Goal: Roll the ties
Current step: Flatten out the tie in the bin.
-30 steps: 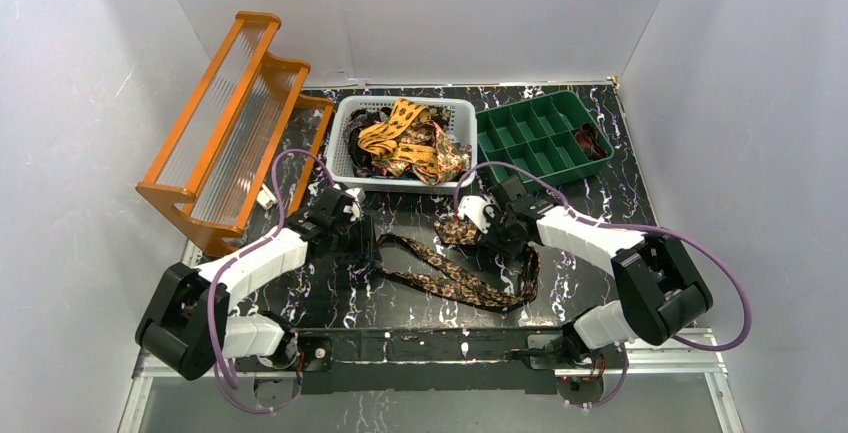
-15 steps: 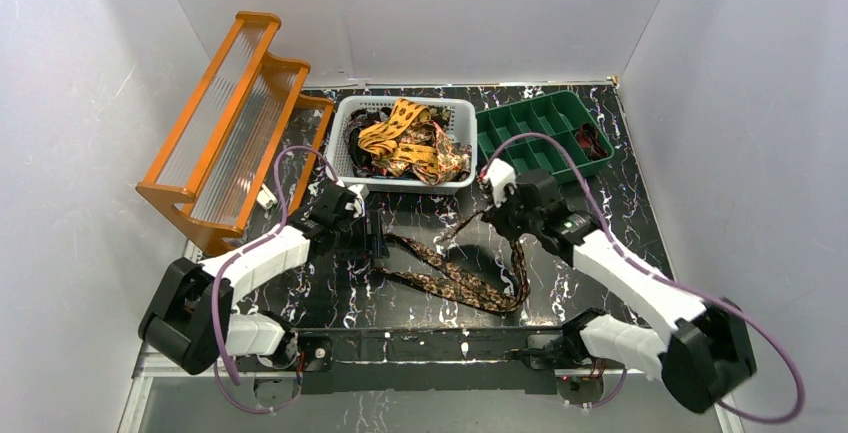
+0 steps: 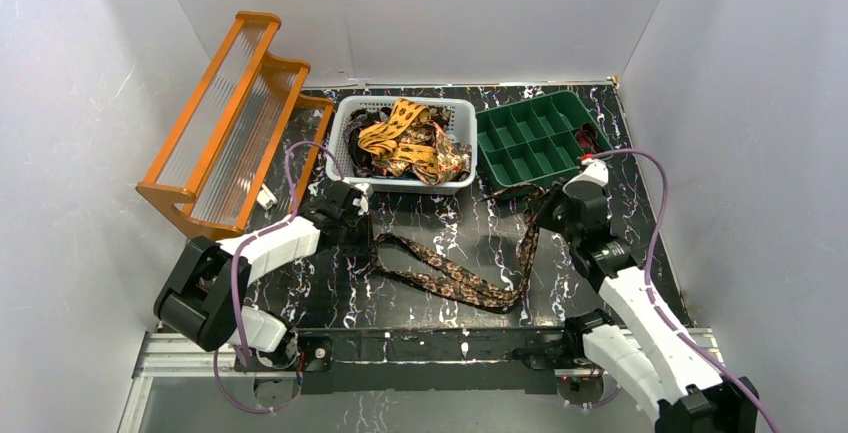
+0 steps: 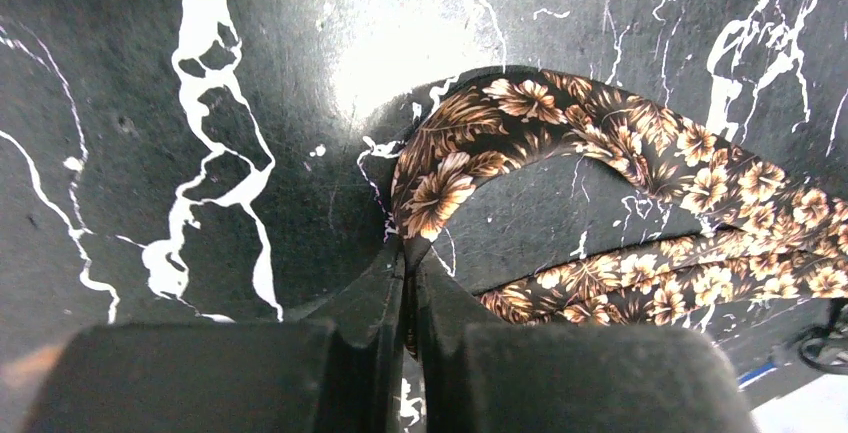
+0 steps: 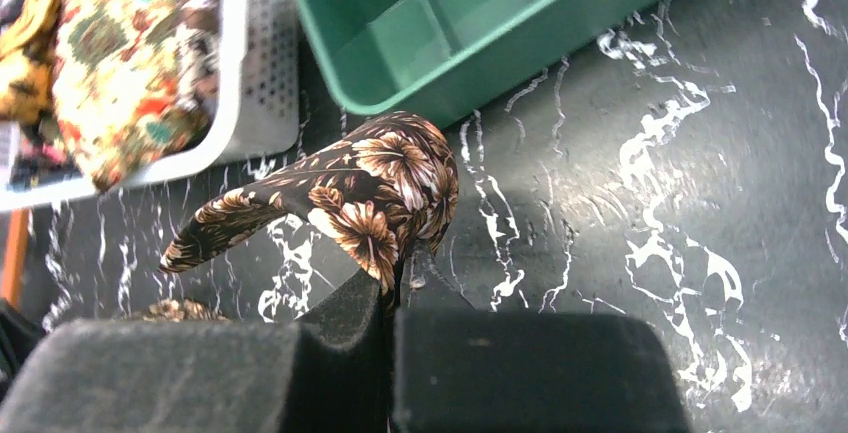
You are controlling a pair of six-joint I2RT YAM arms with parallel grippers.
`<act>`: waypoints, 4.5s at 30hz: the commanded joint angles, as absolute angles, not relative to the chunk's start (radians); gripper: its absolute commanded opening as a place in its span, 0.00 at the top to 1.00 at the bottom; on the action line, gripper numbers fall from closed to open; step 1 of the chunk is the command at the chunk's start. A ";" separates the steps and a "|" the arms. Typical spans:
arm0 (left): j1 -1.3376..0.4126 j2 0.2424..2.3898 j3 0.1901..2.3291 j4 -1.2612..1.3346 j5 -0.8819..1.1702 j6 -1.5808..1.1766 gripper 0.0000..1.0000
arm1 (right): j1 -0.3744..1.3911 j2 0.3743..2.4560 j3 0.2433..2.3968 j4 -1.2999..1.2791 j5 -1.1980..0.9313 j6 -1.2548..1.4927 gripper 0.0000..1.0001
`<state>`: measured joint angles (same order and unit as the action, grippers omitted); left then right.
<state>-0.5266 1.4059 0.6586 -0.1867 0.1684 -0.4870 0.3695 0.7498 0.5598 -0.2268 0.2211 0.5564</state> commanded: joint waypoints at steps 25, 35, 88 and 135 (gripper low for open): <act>-0.526 0.666 0.202 0.030 -0.047 -0.817 0.96 | -0.321 0.807 0.388 -0.231 -0.195 0.974 0.92; -0.527 0.560 0.225 -0.299 -0.158 -0.952 0.64 | -0.321 0.819 0.430 -0.380 -0.019 0.929 0.55; -0.526 0.876 0.515 -0.400 -0.146 -0.812 0.02 | -0.312 1.456 0.788 -0.441 0.033 0.638 0.62; -0.526 0.640 0.431 -0.542 -0.171 -0.999 0.21 | 1.075 1.876 0.962 0.370 -0.047 -0.246 0.40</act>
